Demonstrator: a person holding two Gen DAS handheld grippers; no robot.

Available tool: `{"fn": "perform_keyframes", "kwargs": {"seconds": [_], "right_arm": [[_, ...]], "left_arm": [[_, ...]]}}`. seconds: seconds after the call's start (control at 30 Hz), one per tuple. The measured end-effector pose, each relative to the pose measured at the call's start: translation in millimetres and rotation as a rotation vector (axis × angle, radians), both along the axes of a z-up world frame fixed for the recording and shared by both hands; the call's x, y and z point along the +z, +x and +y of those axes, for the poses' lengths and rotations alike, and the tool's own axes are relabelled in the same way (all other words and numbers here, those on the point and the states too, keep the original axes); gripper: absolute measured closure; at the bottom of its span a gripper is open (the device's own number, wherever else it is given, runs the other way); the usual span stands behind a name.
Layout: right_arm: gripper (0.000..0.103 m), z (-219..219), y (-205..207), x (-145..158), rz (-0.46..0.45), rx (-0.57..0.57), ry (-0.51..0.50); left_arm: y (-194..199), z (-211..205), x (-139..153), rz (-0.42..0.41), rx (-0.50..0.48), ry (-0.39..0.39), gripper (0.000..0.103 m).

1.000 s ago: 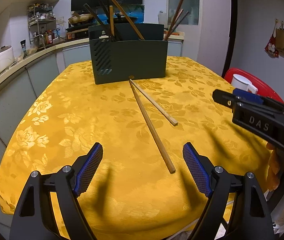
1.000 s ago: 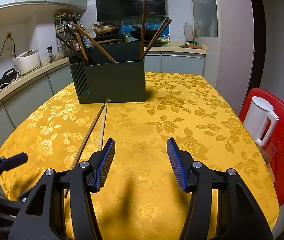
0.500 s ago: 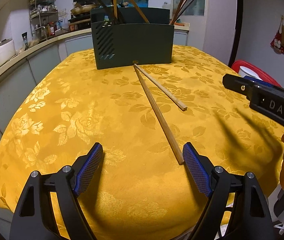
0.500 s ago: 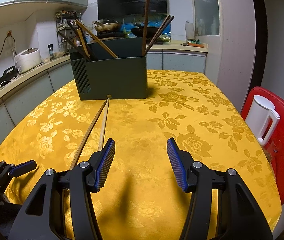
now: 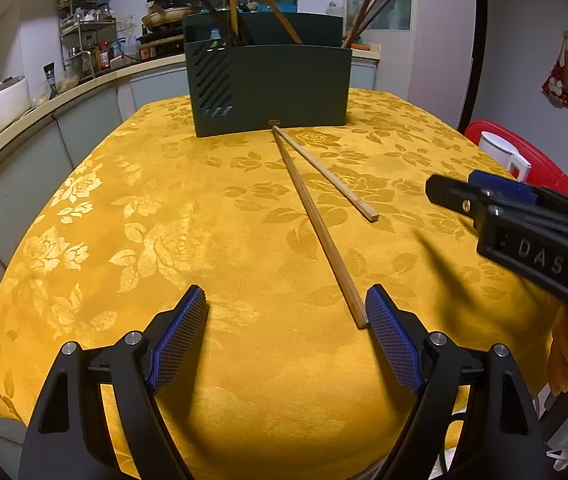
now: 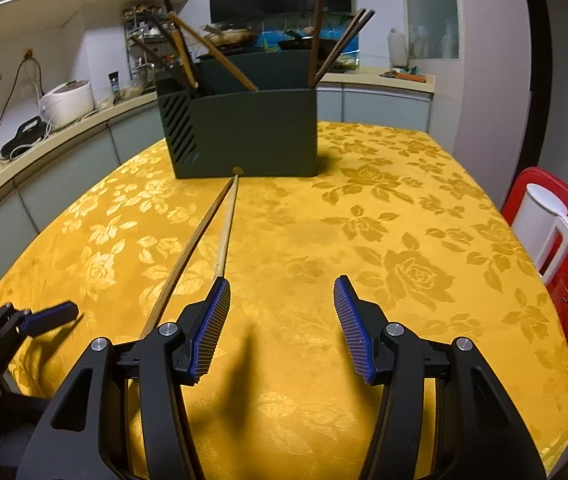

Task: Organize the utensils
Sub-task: 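Lower the right tool onto a pale chopstick and close on it, then close the left tool on the other pale chopstick while the right tool lifts its chopstick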

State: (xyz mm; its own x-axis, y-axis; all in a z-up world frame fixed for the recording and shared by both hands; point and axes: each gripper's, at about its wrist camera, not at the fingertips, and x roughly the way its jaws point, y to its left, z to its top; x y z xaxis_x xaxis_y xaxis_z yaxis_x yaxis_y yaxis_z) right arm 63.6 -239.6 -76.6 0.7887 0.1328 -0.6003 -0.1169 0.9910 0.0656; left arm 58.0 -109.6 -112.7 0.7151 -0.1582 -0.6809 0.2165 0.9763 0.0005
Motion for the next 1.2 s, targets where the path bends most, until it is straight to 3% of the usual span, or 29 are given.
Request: {"fn": "perform_keyframes", "kwargs": {"seconds": [0.33, 0.6, 0.87, 1.0, 1.17, 1.2], "right_arm": [[0.053, 16, 11, -14, 0.061, 0.082, 0.005], [0.067, 34, 25, -21, 0.103, 0.140, -0.018], [0.071, 47, 34, -20, 0.136, 0.164, -0.046], [0.084, 53, 40, -21, 0.138, 0.164, -0.062], [0.091, 58, 41, -21, 0.131, 0.171, -0.083], [0.093, 58, 41, -21, 0.130, 0.169, -0.087]], "left_arm": [[14, 28, -2, 0.008, 0.085, 0.010, 0.024], [17, 40, -1, 0.002, 0.089, -0.035, 0.029], [15, 43, -1, -0.012, 0.080, -0.045, 0.053], [13, 42, -1, -0.020, 0.069, -0.043, 0.068], [14, 43, -1, -0.023, 0.069, -0.041, 0.093], [14, 42, -1, -0.021, 0.065, -0.041, 0.094]]}}
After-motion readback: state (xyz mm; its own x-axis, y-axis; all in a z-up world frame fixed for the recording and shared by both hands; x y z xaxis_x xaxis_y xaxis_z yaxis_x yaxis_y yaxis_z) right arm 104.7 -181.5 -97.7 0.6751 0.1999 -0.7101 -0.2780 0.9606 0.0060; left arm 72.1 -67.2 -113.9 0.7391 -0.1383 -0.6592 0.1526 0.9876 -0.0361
